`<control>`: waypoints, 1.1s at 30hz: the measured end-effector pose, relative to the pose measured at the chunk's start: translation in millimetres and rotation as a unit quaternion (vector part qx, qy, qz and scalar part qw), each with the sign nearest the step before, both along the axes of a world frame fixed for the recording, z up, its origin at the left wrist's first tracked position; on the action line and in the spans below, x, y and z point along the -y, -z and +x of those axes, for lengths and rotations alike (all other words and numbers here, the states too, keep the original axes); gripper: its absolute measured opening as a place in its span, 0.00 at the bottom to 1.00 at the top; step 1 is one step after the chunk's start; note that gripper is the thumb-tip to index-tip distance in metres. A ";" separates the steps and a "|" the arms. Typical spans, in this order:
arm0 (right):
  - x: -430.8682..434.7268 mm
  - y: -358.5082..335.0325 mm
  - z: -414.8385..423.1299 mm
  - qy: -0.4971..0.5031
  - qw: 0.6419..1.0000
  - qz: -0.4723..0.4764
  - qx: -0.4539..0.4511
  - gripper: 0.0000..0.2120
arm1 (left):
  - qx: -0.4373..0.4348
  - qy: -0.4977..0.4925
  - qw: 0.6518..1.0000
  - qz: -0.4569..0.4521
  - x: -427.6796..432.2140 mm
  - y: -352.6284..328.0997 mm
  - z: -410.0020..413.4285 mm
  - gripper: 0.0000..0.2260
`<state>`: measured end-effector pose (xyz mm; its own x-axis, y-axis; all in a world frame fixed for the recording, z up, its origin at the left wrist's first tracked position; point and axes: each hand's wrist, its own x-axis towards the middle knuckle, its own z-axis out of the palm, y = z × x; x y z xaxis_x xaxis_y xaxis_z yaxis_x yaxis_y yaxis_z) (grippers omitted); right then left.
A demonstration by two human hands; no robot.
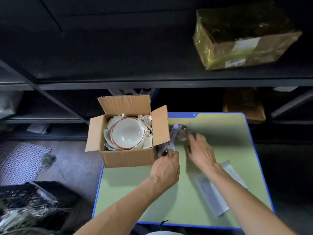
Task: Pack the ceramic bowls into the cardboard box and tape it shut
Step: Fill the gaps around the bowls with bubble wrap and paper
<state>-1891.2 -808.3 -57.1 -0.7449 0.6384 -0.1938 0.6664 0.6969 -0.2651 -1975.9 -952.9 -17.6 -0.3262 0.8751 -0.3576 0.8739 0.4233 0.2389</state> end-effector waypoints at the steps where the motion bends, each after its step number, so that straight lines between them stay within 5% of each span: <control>1: -7.9 1.1 -2.0 -0.004 1.000 0.004 0.003 0.24 | 0.011 -0.001 1.000 0.015 0.5 1.5 1.3 0.12; 4: -25.4 5.0 -12.2 -0.037 0.998 0.006 0.060 0.29 | 0.042 -0.006 0.998 0.052 2.7 3.1 3.9 0.11; 13: -11.2 16.0 16.1 -0.043 0.994 -0.016 0.095 0.11 | 0.084 -0.054 0.986 0.131 4.2 -1.7 6.6 0.14; 19: -8.1 -42.7 38.6 -0.125 0.986 -0.108 -0.027 0.08 | 0.124 -0.076 0.972 0.187 -2.6 -12.3 13.5 0.24; 28: 17.6 -118.7 33.8 -0.140 0.970 -0.158 -0.124 0.12 | 0.157 -0.119 0.921 0.336 15.7 -57.2 10.0 0.06; 33: 30.8 -144.5 20.3 -0.180 0.951 -0.194 -0.160 0.15 | 0.151 -0.153 0.912 0.349 47.9 -72.2 -12.2 0.06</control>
